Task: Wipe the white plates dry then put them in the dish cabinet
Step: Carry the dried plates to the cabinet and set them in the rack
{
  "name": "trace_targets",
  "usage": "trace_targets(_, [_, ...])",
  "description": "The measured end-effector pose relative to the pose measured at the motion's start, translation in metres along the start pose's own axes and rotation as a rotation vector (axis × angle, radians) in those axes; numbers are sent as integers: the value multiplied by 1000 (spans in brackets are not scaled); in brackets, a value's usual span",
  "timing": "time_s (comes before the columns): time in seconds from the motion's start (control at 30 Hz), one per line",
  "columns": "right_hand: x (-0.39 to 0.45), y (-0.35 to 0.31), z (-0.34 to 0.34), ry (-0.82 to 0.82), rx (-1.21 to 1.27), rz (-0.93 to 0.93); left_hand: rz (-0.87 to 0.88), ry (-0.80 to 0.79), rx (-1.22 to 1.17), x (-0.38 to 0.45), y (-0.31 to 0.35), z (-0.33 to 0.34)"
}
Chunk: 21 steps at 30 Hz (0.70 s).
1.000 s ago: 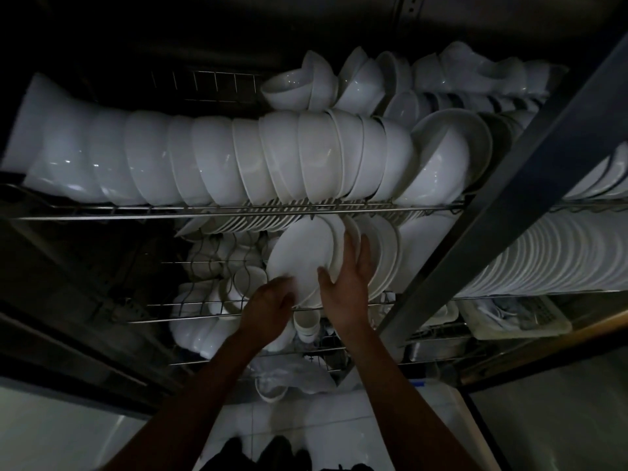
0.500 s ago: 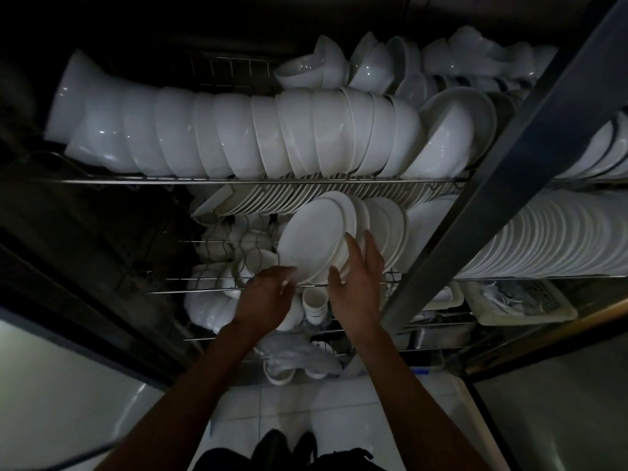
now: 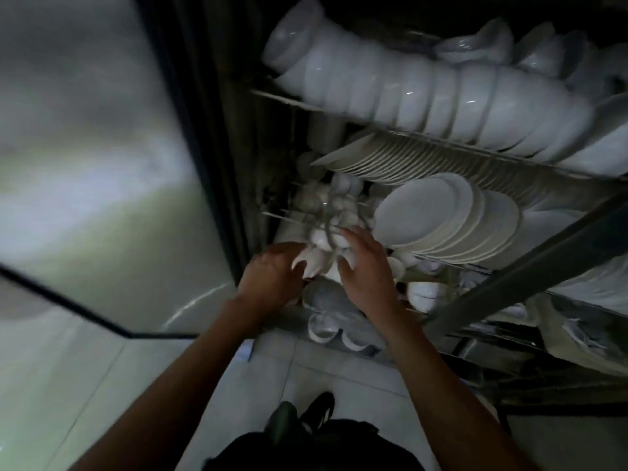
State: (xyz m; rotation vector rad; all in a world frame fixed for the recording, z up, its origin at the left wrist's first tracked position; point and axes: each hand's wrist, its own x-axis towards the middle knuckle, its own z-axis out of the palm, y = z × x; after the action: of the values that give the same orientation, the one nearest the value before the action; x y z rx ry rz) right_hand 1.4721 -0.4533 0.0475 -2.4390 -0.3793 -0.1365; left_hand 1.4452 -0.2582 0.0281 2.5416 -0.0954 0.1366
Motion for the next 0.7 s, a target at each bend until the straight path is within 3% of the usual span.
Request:
trace_targets(0.3, [-13,-103,93,-464,-41,-297,-322,89,181,-110,-100,-70])
trace_targets(0.47, [0,-161,146,-675,-151,-492,-487,118,169,-155,-141,-101])
trace_targets(0.7, [26,-226,223,-833,-176,-718,-731,148,199,-191,-197,-136])
